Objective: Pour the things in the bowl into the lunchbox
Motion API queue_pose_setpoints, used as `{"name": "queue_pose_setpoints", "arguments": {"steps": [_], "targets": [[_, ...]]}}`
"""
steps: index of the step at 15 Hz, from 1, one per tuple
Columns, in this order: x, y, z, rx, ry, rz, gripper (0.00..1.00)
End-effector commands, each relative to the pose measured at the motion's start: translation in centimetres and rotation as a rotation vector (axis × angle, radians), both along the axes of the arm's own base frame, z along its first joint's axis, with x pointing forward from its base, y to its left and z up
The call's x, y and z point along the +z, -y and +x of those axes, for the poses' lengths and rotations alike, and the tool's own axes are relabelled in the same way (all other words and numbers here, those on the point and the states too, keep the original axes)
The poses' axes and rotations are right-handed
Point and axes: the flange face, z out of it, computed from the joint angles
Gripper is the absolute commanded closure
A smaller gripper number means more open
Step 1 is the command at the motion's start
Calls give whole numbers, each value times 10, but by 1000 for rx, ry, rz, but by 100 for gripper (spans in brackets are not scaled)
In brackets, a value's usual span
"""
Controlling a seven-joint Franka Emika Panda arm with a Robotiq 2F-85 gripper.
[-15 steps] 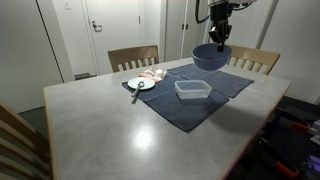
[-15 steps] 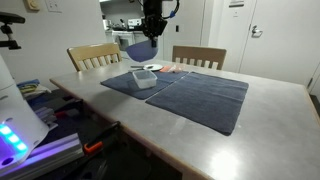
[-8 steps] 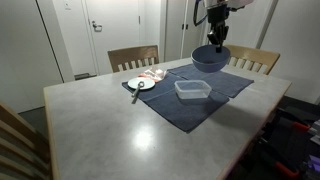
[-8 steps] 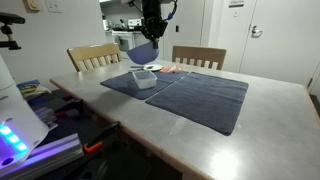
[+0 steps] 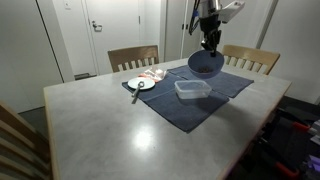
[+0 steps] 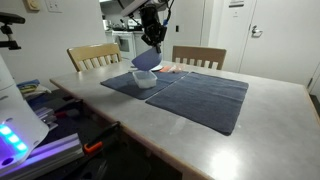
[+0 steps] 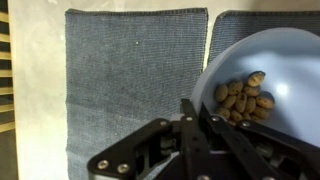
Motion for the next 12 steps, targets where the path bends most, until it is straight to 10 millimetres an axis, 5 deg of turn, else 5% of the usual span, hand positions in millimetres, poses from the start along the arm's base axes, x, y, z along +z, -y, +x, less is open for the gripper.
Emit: {"name": "queue_pose_setpoints", "arguments": {"steps": [1, 12], "targets": [[-9, -16, 16, 8, 43, -84, 99], [-24, -64, 35, 92, 177, -294, 99]]}}
